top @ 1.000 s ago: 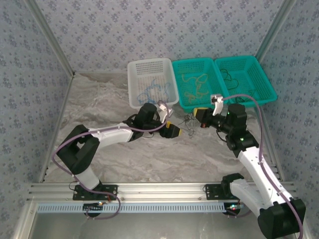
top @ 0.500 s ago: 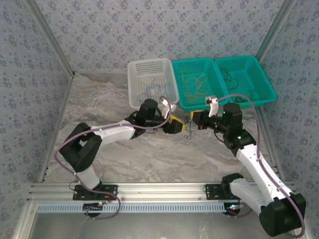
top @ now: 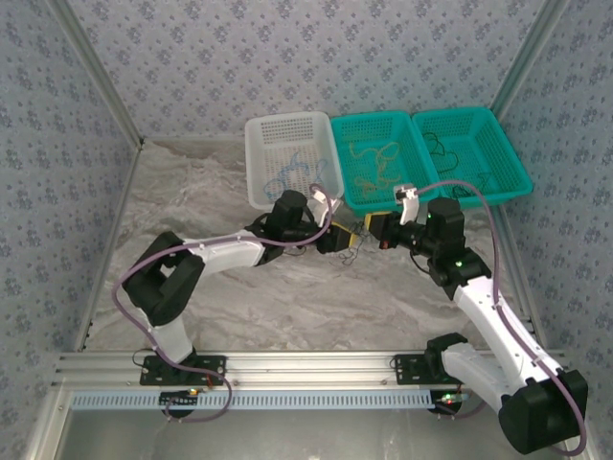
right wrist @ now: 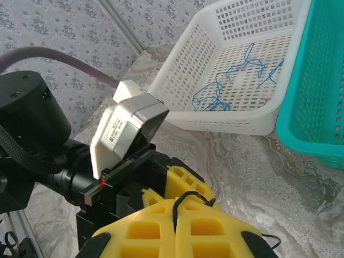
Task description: Untangle the cables
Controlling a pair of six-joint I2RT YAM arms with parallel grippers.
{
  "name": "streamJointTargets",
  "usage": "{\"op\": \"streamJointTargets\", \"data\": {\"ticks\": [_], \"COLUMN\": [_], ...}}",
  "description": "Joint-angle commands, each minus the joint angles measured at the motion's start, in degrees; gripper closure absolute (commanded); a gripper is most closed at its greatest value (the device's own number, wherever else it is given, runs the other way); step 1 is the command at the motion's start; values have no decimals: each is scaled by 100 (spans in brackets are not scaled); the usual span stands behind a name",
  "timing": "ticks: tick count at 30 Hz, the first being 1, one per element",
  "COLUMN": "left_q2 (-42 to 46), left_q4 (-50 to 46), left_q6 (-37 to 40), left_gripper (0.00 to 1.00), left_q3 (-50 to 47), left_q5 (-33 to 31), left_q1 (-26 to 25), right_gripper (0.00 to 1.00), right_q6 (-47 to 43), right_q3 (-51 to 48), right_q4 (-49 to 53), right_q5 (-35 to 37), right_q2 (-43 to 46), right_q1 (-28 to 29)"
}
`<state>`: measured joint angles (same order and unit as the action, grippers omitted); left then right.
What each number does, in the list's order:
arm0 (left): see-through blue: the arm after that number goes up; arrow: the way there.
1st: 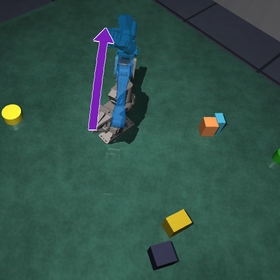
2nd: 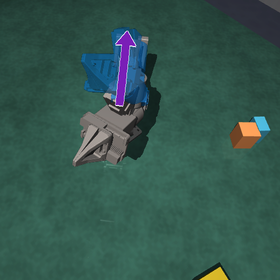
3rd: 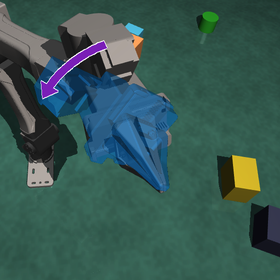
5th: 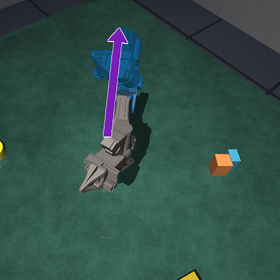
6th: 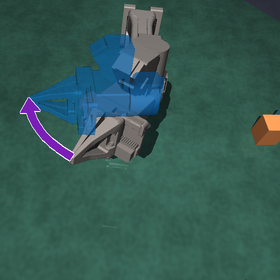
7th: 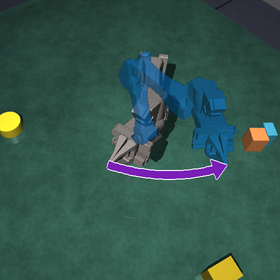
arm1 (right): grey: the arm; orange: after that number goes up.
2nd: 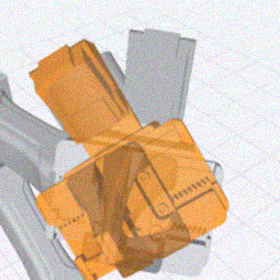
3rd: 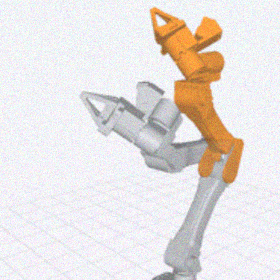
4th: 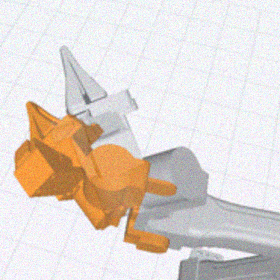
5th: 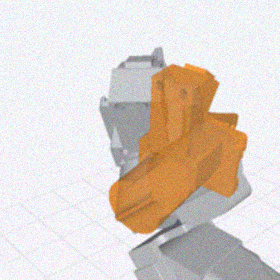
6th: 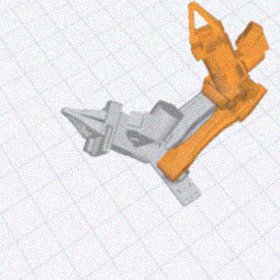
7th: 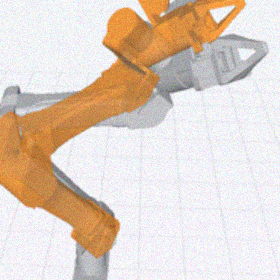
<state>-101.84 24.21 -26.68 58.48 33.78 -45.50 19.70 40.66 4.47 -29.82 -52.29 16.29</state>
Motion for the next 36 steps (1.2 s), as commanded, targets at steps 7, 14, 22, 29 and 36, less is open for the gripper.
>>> {"op": "streamJointTargets", "data": {"ticks": [7,14,22,29,36], "left_q2": [-211,-238,16,211,371], "left_q4": [102,110,607,940,1485], "left_q6": [-67,-174,-1133,-1831,-2465], "left_gripper": [48,79,100,100,100], "left_q3": [199,132,-638,-1181,-1400], "left_q5": [6,-441,-1620,-2101,-2237], "left_q1": [-97,-106,340,712,790], "right_gripper": [100,100,100,100,100], "right_q6": [121,148,426,628,946], "right_q3": [130,112,-100,3,-282], "right_q4": [-136,-65,452,1006,566], "right_q5": [140,339,1472,1819,1166], "right_q2": [40,137,1063,1505,1534], "right_q1": [42,41,-746,-1631,-2149]}}
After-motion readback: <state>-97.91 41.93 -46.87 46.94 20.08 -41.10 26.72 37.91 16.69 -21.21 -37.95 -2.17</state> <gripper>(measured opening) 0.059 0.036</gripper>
